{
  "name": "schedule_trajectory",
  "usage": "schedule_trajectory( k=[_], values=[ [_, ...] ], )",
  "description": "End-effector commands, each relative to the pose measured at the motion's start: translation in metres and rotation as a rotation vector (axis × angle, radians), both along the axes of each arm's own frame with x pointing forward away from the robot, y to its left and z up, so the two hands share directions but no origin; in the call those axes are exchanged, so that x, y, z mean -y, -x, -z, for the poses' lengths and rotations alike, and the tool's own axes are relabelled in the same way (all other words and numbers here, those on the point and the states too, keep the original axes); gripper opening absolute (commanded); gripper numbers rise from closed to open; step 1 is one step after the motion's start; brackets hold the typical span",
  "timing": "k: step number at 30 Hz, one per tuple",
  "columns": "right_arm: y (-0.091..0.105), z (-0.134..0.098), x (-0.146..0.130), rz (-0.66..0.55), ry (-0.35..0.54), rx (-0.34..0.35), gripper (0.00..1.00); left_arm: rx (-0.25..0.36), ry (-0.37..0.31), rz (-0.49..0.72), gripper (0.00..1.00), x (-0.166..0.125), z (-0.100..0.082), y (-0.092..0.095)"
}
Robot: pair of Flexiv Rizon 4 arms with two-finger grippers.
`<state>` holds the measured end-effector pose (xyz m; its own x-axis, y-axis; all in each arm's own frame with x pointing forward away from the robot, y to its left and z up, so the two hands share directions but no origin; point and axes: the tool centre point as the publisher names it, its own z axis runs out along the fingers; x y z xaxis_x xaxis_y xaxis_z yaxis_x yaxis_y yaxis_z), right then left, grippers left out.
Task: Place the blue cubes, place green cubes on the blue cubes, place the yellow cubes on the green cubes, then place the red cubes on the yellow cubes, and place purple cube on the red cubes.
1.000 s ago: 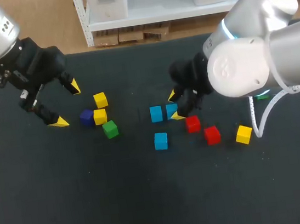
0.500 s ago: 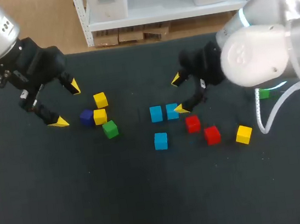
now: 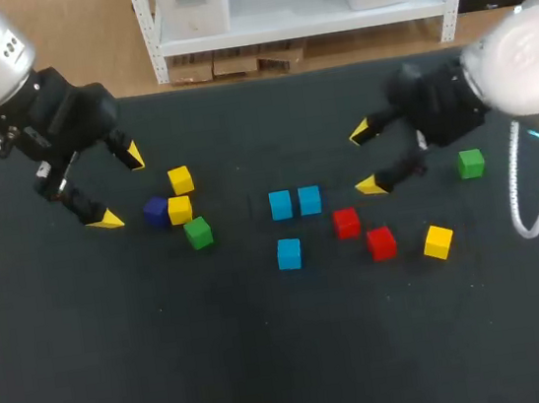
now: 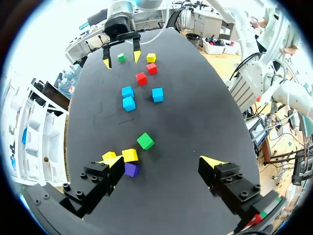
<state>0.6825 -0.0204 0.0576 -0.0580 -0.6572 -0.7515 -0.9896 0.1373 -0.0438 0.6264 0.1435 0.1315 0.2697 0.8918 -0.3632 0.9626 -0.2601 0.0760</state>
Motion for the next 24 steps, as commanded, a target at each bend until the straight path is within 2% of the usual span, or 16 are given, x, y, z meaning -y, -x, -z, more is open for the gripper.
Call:
schedule_trajectory(
  k=[1,16,24],
  values=[
    [0.005,-0.005,0.019,-0.006,-0.054,0.006,1.0,0.003,0.002,0.002,1.0,-0.001,0.0,0.0],
    [0.01,-0.005,0.051,-0.032,-0.06,-0.004,1.0,0.003,0.002,0.002,1.0,-0.001,0.0,0.0],
    [0.01,-0.005,0.051,-0.032,-0.06,-0.004,1.0,0.003,0.002,0.002,1.0,-0.001,0.0,0.0]
  ],
)
